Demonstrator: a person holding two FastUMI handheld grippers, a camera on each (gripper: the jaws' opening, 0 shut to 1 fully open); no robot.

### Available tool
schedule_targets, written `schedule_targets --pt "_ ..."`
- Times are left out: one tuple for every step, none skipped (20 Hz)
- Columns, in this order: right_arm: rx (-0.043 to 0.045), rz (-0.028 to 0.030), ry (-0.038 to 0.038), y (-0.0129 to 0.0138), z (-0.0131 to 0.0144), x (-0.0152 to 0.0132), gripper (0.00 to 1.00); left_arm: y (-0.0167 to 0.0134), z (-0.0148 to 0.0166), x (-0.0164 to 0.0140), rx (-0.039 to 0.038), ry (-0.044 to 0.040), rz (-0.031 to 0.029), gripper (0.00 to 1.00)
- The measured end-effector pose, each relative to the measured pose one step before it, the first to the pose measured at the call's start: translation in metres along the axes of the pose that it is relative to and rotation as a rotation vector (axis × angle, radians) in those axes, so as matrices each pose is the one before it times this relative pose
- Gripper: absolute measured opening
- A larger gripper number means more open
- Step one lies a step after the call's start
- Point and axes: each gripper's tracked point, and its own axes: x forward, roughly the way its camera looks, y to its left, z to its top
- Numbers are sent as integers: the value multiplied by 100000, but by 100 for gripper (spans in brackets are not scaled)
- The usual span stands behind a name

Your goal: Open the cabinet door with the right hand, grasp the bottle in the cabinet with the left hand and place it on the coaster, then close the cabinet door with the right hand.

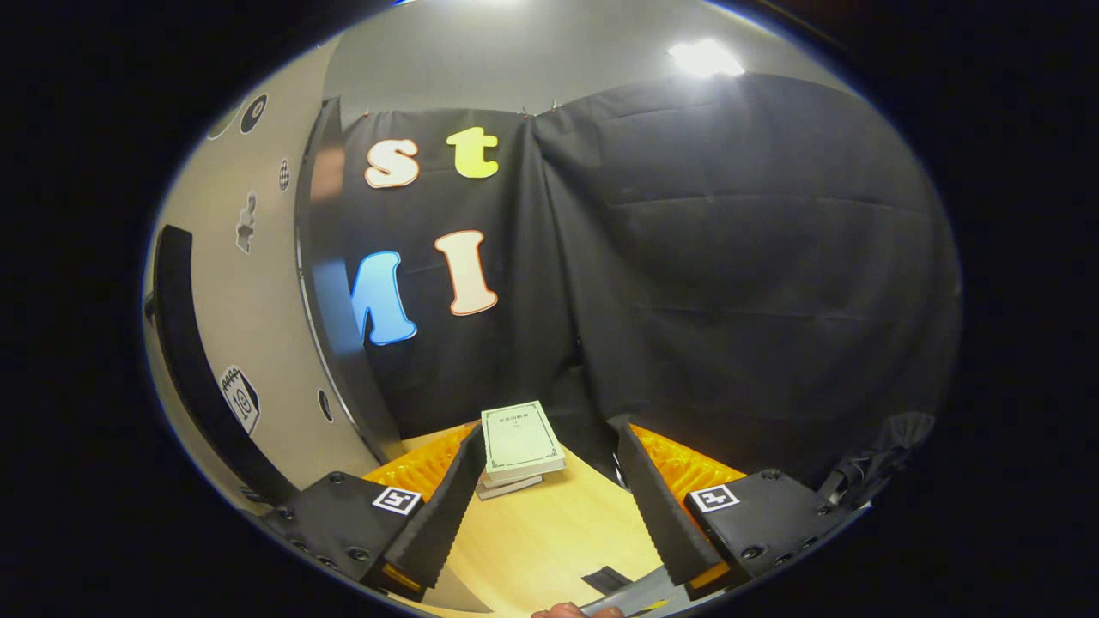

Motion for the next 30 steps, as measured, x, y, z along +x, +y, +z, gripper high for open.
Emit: schedule_targets --pt "-1498 3245 -57 -71 290 420 98 146 319 -1412 1129 -300 4136 72" --pt "84 4288 -505 64 410 418 98 339 237 -1454 1269 -1 5402 72" --pt "606 4487 -443 378 334 470 93 372 130 -1763 861 357 4965 74" --pt "219 4741 -339 144 114 460 98 468 131 -1696 606 220 5351 74" --pt "-44 3539 453 -40 -102 426 93 946 -62 -1845 838 729 5810 72" --pt "-534 3789 830 -165 -161 240 98 680 -191 -1592 902 861 5694 70" --pt "-1176 2497 -481 -106 76 98 93 824 -301 -1647 504 726 5544 70" --pt "-2035 2657 -1299 -156 467 14 98 865 -389 -1682 17 778 4923 70" --pt "-2097 2469 -1639 145 431 58 98 924 -272 -1554 46 536 4399 70" --pt "-1847 2387 -1091 243 106 55 93 949 -198 -1393 586 144 3754 70" --pt "-1069 2555 -419 290 70 -16 93 966 -138 -1112 900 -351 2773 70" --pt "-593 2334 316 391 -96 -11 98 1158 -224 -1000 765 35 3191 72" --pt "-280 1843 377 230 30 -38 98 1031 -436 -771 -75 302 2981 72" --pt "-280 1220 -342 298 167 37 98 1146 -733 -535 -1386 -447 2387 72" --pt "-69 765 -617 147 277 -26 98 680 -712 -620 -1052 -1018 725 72" --pt "757 39 -636 110 -22 177 98 836 -841 -480 326 -2444 606 71" --pt "1005 196 -907 175 130 40 98 1202 -1515 -520 967 -836 1320 71" --pt "916 -323 -829 235 -4 165 98 640 -1663 -177 629 1256 965 70" --pt "327 -161 -326 95 -79 158 98 721 -2348 342 505 1699 1036 72" --pt "-466 -755 -760 38 -44 205 98 523 -1996 139 235 1527 835 71" --pt "-1535 -933 -843 -129 -17 172 98 516 -2156 46 -180 1266 1037 71" --pt "-2136 -1409 -781 -130 -197 167 98 485 -2271 143 -1026 1780 1089 71" --pt "-2278 -1417 -691 -130 -143 117 98 446 -2300 115 -1106 1707 868 72" --pt "-1341 -1412 -546 -74 -374 128 98 412 -2262 245 -996 2158 806 71" --pt "266 -598 -1152 141 -236 -48 98 405 -2138 265 -713 1760 653 72" --pt "521 -582 -1499 216 -271 -15 98 400 -1918 270 -96 1585 529 72" --pt "27 -800 -495 1 -568 -58 98 285 -1921 54 188 1663 335 71" --pt "3 -1298 568 -164 -999 62 98 289 -1607 142 472 1697 507 72" --pt "504 -1646 882 -357 -776 -117 98 216 -1300 -224 11 1323 141 72" --pt "859 -1232 1577 -189 -857 -5 98 187 -1233 -323 -487 1102 79 72"
